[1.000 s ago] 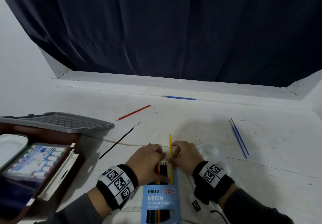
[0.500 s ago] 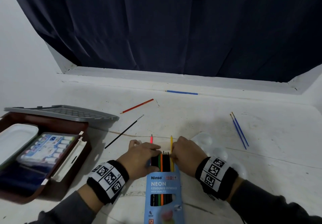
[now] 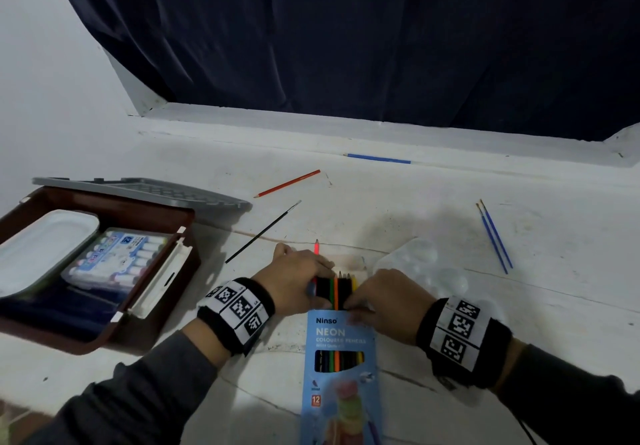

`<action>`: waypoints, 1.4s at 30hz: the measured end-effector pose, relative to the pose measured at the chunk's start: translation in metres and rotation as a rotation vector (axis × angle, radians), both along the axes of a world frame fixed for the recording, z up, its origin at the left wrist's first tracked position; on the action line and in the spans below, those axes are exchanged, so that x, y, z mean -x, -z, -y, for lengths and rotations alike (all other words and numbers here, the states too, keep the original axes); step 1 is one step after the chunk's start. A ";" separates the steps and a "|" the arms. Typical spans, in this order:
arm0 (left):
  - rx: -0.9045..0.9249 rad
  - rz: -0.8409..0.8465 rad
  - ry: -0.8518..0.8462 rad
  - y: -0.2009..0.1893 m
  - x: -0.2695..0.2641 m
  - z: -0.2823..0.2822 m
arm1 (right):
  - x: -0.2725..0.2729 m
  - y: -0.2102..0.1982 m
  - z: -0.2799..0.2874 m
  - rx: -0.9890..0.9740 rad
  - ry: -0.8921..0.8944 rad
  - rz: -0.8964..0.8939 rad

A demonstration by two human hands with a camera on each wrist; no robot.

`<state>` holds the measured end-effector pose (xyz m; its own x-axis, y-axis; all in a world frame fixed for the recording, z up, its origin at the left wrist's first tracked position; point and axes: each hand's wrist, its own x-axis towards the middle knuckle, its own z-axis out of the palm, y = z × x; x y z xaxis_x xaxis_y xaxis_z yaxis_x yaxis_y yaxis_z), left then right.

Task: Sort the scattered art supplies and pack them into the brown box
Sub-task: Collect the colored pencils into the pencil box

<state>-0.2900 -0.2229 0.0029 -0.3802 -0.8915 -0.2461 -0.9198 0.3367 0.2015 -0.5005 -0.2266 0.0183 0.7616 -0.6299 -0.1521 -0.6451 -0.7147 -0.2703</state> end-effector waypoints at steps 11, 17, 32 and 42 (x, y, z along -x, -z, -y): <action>-0.055 -0.493 -0.129 -0.018 -0.016 0.043 | 0.012 -0.019 0.068 -0.087 0.265 0.371; 0.281 -0.573 -0.427 -0.034 -0.024 0.126 | 0.034 -0.031 0.155 0.071 0.384 0.261; 0.055 0.059 -0.676 0.007 -0.040 0.226 | 0.038 0.018 0.308 0.121 0.443 -0.156; 0.123 0.076 -0.530 0.010 -0.036 0.242 | 0.025 0.030 0.308 0.204 0.503 -0.282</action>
